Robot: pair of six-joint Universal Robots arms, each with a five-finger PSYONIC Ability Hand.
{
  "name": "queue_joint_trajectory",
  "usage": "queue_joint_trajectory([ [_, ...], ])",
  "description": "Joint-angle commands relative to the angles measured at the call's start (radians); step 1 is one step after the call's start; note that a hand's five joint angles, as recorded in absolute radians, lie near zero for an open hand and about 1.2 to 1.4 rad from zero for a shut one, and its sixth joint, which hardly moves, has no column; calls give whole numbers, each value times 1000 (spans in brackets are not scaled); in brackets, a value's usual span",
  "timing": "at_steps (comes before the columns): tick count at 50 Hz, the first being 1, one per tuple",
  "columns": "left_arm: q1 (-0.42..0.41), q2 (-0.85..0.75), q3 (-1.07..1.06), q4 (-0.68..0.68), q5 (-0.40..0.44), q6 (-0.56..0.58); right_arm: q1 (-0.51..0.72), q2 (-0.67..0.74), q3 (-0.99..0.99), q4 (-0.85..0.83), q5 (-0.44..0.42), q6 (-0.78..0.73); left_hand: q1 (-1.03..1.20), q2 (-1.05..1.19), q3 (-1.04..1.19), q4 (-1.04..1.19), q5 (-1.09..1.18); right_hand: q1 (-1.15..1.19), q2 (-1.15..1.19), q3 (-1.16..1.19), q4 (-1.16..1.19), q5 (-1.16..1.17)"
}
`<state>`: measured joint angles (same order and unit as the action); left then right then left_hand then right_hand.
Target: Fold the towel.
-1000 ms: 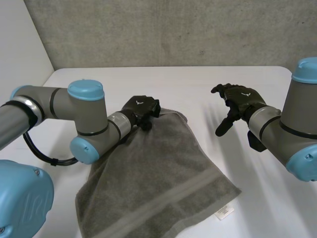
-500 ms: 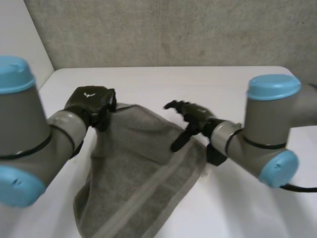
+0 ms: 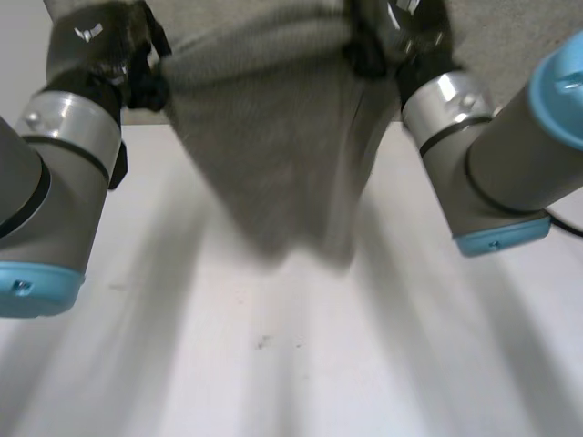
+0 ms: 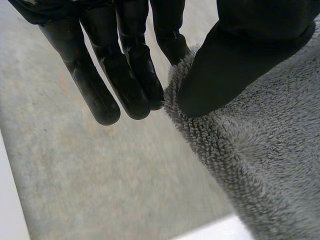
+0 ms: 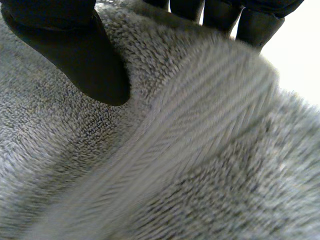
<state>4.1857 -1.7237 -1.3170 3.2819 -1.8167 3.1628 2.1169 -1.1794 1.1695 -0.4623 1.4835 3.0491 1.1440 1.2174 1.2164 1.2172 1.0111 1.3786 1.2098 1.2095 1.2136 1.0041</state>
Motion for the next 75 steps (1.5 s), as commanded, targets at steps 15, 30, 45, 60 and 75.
queue_joint_trajectory([
  [15, -372, -151, -390, -59, 29, -187, -109, 109, 131, 671, -114, -389, -72, -145, -144, -145, -113, 18, 186, 187, 183, 218],
  [30, -340, -136, -256, -143, 86, -175, -155, 14, 321, 642, -126, -400, -954, -1027, -1026, -1027, -996, 18, 186, 187, 183, 218],
  [45, -137, -312, -21, -145, 412, 203, -219, -37, 568, 425, -166, -526, -919, -992, -991, -992, -960, 18, 186, 187, 183, 218],
  [60, -45, -477, 146, -160, 603, 276, -318, -62, 682, 323, -278, -586, -869, -942, -941, -942, -911, 18, 186, 187, 183, 218],
  [75, -65, -720, 381, -318, 688, 283, -414, -78, 769, 117, -517, -668, -810, -884, -882, -883, -852, 18, 186, 187, 183, 218],
])
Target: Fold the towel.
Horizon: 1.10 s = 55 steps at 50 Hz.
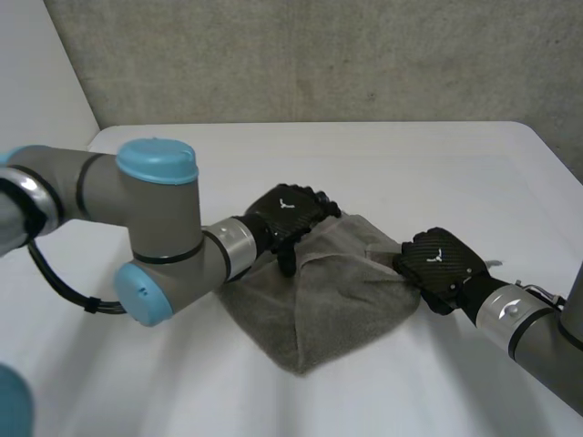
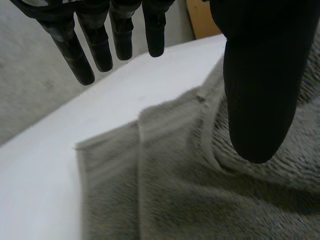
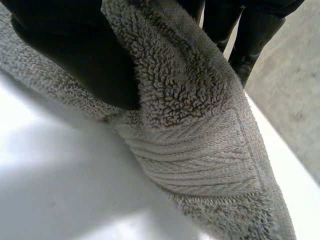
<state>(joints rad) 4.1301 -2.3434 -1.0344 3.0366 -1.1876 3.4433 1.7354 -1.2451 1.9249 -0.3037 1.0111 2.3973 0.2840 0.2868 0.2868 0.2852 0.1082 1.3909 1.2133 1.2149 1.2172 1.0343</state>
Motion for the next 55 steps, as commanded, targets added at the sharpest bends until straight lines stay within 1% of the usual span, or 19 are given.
queue_joint_trajectory([
  [1, -16, -118, 117, -91, 75, -1, -33, -13, 13, -43, -43, -17, 50, 47, 47, 49, 51, 5, 183, 181, 179, 187],
  [10, -44, -143, 143, -243, 181, 2, -48, -16, 2, -45, -23, -18, 112, 109, 109, 110, 113, 5, 183, 181, 179, 187],
  [11, -44, -139, 146, -266, 184, 2, -48, -16, 2, -45, -23, -18, 280, 277, 277, 279, 281, 5, 183, 181, 179, 187],
  [12, -44, -134, 151, -278, 183, 2, -48, -17, -3, -45, -13, -17, 628, 625, 625, 627, 629, 5, 183, 181, 179, 187],
  [13, -44, -134, 151, -278, 183, 2, -46, -19, -12, -46, -2, -17, 631, 628, 628, 630, 632, 5, 183, 181, 179, 187],
  [14, -44, -126, 160, -278, 180, 0, -46, -19, -12, -46, -2, -17, 1107, 1105, 1105, 1106, 1109, 5, 183, 181, 179, 187],
  [18, -42, -97, 195, -263, 141, -23, -40, -20, -75, -48, 49, -6, 1112, 1109, 1110, 1111, 1114, 5, 183, 181, 179, 187],
  [20, -37, -57, 243, -204, -19, -88, -39, -20, -104, -54, 70, 3, 1112, 1109, 1110, 1111, 1114, 5, 183, 181, 179, 187],
  [21, -37, -57, 243, -203, -20, -88, -31, -20, -137, -61, 90, 19, 1112, 1109, 1110, 1111, 1114, 5, 183, 181, 179, 187],
  [23, -33, 5, 261, -124, -200, -212, -13, -22, -177, -84, 101, 42, 1112, 1109, 1110, 1111, 1114, 5, 183, 181, 179, 187],
  [24, -33, 6, 261, -124, -201, -213, 25, -22, -216, -128, 118, 77, 1112, 1109, 1110, 1111, 1114, 5, 183, 181, 179, 187],
  [28, -42, 142, 238, -24, -355, -366, 105, -22, -280, -254, 162, 176, 1112, 1109, 1110, 1111, 1114, 5, 183, 181, 179, 187],
  [29, -42, 142, 238, -24, -356, -366, 136, -24, -306, -312, 200, 230, 1112, 1109, 1110, 1111, 1114, 5, 183, 181, 179, 187],
  [31, -48, 238, 171, 39, -478, -397, 162, -24, -329, -357, 239, 282, 1112, 1109, 1110, 1111, 1114, 5, 183, 181, 179, 187],
  [32, -48, 239, 171, 39, -478, -397, 180, -25, -349, -385, 273, 328, 1112, 1109, 1110, 1111, 1114, 5, 183, 181, 179, 187],
  [34, -71, 335, 66, 103, -640, -397, 203, -24, -366, -397, 287, 365, 1112, 1109, 1110, 1111, 1114, 5, 183, 181, 179, 187],
  [38, -94, 412, -68, 136, -757, -397, 248, -19, -397, -367, 299, 390, 1112, 1109, 1110, 1111, 1114, 5, 183, 181, 179, 187],
  [47, -200, 524, -508, 143, -739, -401, 299, 28, -452, -41, 300, 339, 1112, 1109, 1110, 1111, 1114, 5, 183, 181, 179, 187],
  [55, -362, 490, -633, 139, -672, -415, 296, 62, -458, 115, 310, 238, 1037, 1034, 1034, 1036, 1038, 5, 183, 181, 179, 187],
])
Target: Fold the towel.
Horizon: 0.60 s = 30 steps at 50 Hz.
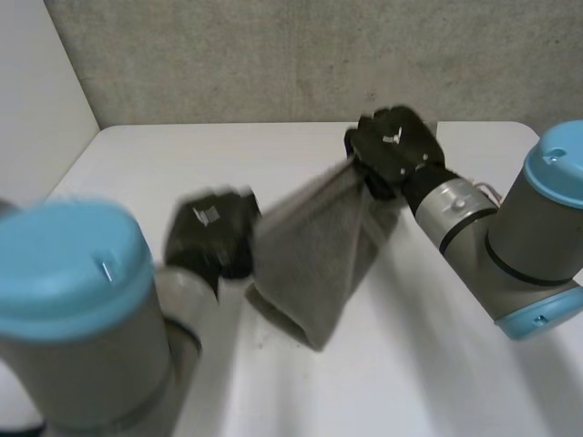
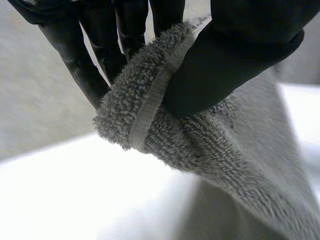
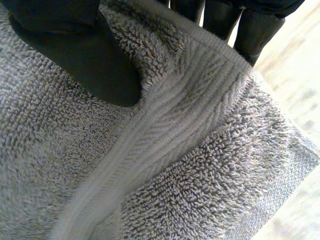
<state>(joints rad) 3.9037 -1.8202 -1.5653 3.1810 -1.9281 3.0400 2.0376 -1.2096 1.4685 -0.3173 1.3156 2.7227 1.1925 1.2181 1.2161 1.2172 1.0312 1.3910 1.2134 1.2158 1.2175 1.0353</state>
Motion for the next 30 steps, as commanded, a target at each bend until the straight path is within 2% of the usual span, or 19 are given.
queue_joint_trajectory([
  [1, -136, -33, -102, -6, 69, -12, -11, 25, 10, 139, 5, -110, 128, 102, 104, 103, 115, 5, 183, 180, 179, 186],
  [2, -147, -33, -101, -4, 92, -23, -11, 25, 10, 139, 5, -110, -355, -380, -378, -379, -368, 5, 183, 180, 179, 186],
  [3, -147, -33, -101, -4, 92, -23, -13, 24, 19, 148, 5, -132, -359, -385, -383, -384, -373, 5, 183, 180, 179, 186],
  [4, -144, -27, -91, -4, 110, -29, -14, 21, 35, 155, 7, -148, -888, -914, -912, -913, -902, 5, 183, 180, 179, 186],
  [6, -138, -24, -79, -4, 123, -27, -16, 13, 55, 161, 7, -161, -1007, -1033, -1031, -1032, -1020, 5, 183, 180, 179, 186],
  [13, -52, -22, -19, 5, 184, -18, -40, -13, 153, 173, -13, -198, -1005, -1031, -1029, -1030, -1019, 5, 183, 180, 179, 186],
  [15, 26, -22, 20, 7, 233, -17, -66, -33, 180, 172, -16, -210, -1005, -1031, -1029, -1030, -1019, 5, 183, 180, 179, 186],
  [16, 26, -22, 21, 7, 233, -17, -97, -56, 211, 170, -27, -225, -1005, -1031, -1029, -1030, -1019, 5, 183, 180, 179, 186],
  [18, 101, -30, 54, 8, 311, -15, -129, -77, 243, 168, -52, -247, -1000, -1025, -1023, -1024, -1013, 5, 183, 180, 179, 186],
  [19, 102, -30, 54, 8, 311, -15, -158, -97, 274, 168, -90, -271, -1000, -1025, -1023, -1024, -1013, 5, 183, 180, 179, 186],
  [20, 129, -39, 73, 8, 357, -15, -190, -111, 306, 168, -135, -294, -1000, -1025, -1023, -1024, -1013, 5, 183, 180, 179, 186],
  [21, 152, -48, 91, 8, 404, -15, -191, -111, 306, 168, -136, -294, -997, -1022, -1020, -1021, -1010, 5, 183, 180, 179, 186],
  [22, 152, -48, 91, 8, 405, -15, -226, -125, 337, 168, -188, -319, -997, -1022, -1020, -1021, -1010, 5, 183, 180, 179, 186],
  [23, 167, -65, 106, 8, 449, -13, -262, -145, 369, 170, -238, -342, -994, -1019, -1017, -1018, -1007, 5, 183, 180, 179, 186],
  [24, 168, -65, 106, 8, 449, -13, -263, -145, 369, 170, -239, -342, -994, -1019, -1017, -1018, -1007, 5, 183, 180, 179, 186],
  [25, 180, -85, 122, 8, 495, -15, -298, -169, 403, 172, -284, -365, -991, -1016, -1014, -1015, -1004, 5, 183, 180, 179, 186],
  [26, 190, -103, 137, 8, 533, -13, -298, -169, 403, 172, -285, -365, -991, -1016, -1014, -1015, -1004, 5, 183, 180, 179, 186],
  [28, 201, -122, 152, 8, 563, -13, -361, -208, 455, 173, -346, -389, -985, -1011, -1009, -1010, -998, 5, 183, 180, 179, 186],
  [30, 207, -143, 169, 8, 583, -15, -381, -220, 473, 175, -360, -388, -985, -1010, -1008, -1010, -998, -75, 103, 100, 98, 106],
])
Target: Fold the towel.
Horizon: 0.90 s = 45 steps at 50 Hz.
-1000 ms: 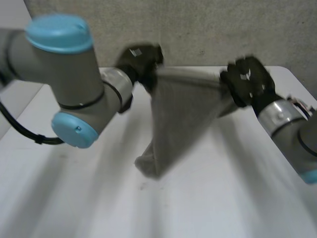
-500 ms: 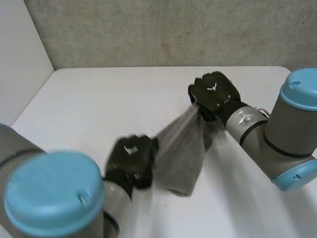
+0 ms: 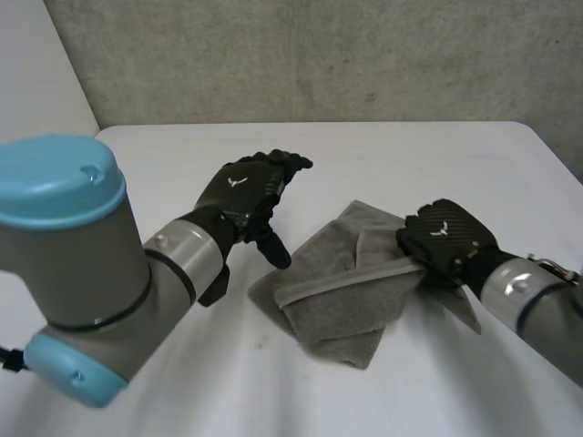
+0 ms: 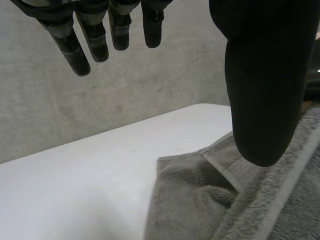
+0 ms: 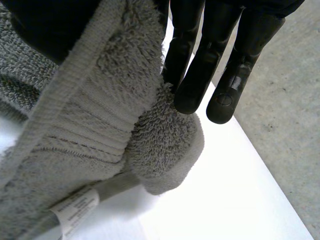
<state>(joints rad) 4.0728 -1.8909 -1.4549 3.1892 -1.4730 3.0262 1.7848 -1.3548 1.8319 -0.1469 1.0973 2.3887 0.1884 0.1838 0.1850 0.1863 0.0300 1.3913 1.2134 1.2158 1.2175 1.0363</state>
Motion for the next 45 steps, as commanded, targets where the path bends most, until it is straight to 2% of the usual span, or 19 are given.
queue_joint_trajectory([
  [1, 38, -94, 76, -2, 141, -1, -146, -88, 125, 4, -143, -52, 19, 24, 23, 21, 3, -387, -209, -212, -213, -207],
  [2, 38, -94, 76, -2, 141, -1, -147, -89, 125, 4, -143, -52, 19, 24, 23, 21, 3, -390, -212, -215, -216, -210],
  [3, 37, -117, 94, -2, 144, 0, -159, -101, 138, 4, -140, -51, 22, 27, 26, 24, 6, -602, -425, -427, -429, -422],
  [7, 37, -177, 151, -3, 146, 0, -177, -115, 159, 7, -137, -36, 25, 30, 29, 27, 9, -652, -474, -476, -478, -471],
  [12, 34, -226, 212, -5, 149, -1, -200, -116, 173, 29, -114, 75, 28, 33, 31, 30, 12, -652, -474, -476, -478, -471],
  [17, 32, -261, 258, -5, 152, -1, -242, -116, 176, 56, -73, 263, 40, 44, 43, 42, 24, -649, -471, -473, -475, -468],
  [20, 29, -283, 290, -6, 154, 0, -254, -116, 182, 56, -68, 290, 52, 56, 55, 54, 35, -657, -480, -482, -484, -477],
  [23, 21, -306, 327, -11, 158, 6, -272, -122, 188, 59, -66, 325, 78, 82, 81, 80, 62, -746, -568, -570, -572, -565],
  [24, 21, -306, 327, -11, 158, 6, -281, -133, 194, 61, -66, 331, 78, 83, 81, 80, 62, -871, -693, -695, -697, -690],
  [25, 20, -316, 344, -12, 174, 16, -294, -151, 202, 64, -66, 334, 95, 100, 99, 97, 79, -1000, -822, -824, -826, -819],
  [29, 20, -332, 361, -12, 223, 48, -321, -188, 210, 75, -73, 336, 113, 118, 117, 115, 97, -1098, -920, -922, -924, -917],
  [34, 18, -370, 393, -5, 345, 167, -351, -240, 214, 109, -77, 345, 228, 232, 231, 230, 211, -1098, -920, -922, -924, -917],
  [40, 18, -430, 461, -9, 419, 267, -360, -268, 230, 144, -79, 379, 242, 247, 246, 244, 226, -1066, -888, -890, -892, -885],
  [45, 18, -474, 502, -14, 454, 293, -360, -271, 265, 145, -85, 388, 242, 247, 246, 244, 226, -989, -811, -814, -815, -809],
])
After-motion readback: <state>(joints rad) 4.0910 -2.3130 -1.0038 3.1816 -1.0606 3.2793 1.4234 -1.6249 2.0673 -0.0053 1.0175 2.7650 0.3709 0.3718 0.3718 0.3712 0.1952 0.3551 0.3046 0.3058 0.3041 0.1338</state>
